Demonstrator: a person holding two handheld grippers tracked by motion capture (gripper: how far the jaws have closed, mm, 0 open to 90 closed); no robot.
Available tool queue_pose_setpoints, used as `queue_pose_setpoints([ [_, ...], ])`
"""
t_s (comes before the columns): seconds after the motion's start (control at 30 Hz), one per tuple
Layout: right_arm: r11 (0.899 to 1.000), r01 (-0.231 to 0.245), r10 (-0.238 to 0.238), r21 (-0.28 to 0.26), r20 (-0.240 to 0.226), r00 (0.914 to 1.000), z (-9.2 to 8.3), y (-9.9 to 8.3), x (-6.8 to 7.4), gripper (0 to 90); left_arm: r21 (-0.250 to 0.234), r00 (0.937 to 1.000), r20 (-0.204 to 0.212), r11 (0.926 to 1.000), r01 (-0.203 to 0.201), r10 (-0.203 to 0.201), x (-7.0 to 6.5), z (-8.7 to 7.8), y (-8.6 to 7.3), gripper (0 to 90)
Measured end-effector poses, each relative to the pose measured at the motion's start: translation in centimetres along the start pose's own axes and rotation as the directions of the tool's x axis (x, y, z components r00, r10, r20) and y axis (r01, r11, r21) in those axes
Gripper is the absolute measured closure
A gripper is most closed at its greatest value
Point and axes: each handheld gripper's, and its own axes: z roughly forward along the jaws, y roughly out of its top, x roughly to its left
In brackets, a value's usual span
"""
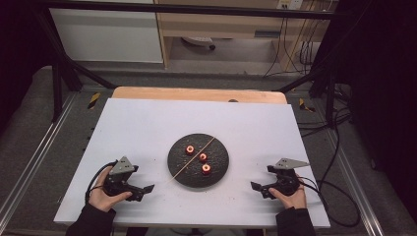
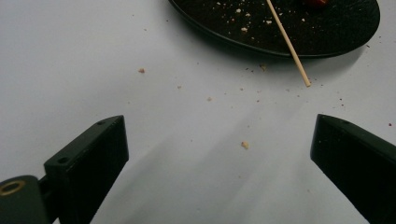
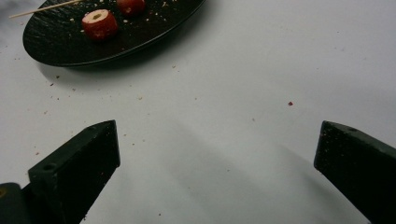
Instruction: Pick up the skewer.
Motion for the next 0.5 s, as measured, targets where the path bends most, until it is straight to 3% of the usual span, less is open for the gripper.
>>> queue_pose_setpoints([
  [0.5, 1.0, 0.001, -0.001, 0.004, 0.004, 1.0, 0.1, 0.0, 0.0, 0.8, 0.021, 0.9998, 0.008, 0.9996, -0.018, 0.018, -0.7, 0.4, 2.1, 4.2],
])
